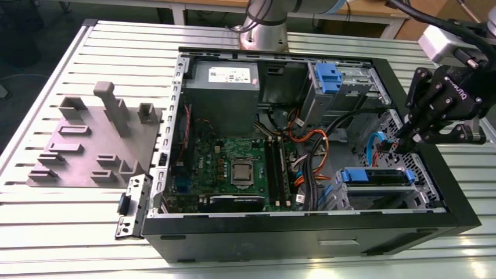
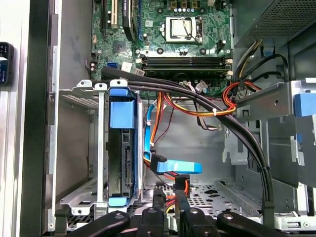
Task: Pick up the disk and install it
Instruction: 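Insert the first disk wire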
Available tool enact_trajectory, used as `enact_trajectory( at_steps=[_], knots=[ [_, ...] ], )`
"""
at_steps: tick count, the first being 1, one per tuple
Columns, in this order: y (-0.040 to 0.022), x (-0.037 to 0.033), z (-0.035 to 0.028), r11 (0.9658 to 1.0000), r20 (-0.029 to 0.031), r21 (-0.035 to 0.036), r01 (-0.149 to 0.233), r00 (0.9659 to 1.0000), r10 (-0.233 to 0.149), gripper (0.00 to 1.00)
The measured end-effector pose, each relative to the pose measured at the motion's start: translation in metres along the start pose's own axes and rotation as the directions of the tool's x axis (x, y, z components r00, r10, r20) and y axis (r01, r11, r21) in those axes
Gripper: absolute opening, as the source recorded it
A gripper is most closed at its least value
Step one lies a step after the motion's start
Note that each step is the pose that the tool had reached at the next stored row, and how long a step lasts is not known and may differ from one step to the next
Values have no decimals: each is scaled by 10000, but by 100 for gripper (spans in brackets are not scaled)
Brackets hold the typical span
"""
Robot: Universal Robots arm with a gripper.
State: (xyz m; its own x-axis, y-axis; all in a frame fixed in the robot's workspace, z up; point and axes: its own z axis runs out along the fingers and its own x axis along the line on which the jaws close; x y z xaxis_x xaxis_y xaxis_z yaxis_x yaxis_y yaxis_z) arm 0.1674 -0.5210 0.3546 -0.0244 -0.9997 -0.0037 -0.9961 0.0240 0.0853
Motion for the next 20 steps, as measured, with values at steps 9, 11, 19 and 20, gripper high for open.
enact_trajectory(
  at_steps=[9, 11, 19, 20],
  knots=[
    [-14, 1, 20, 10000, -442, -15, -38, 9990, 37, 37],
    [-19, 0, 47, 10000, -479, -14, -33, 9988, 32, 37],
    [-42, -6, 105, 10000, -484, -15, 34, 9988, -35, 36],
    [-43, -6, 111, 10000, -486, -14, 34, 9988, -35, 29]
  ],
)
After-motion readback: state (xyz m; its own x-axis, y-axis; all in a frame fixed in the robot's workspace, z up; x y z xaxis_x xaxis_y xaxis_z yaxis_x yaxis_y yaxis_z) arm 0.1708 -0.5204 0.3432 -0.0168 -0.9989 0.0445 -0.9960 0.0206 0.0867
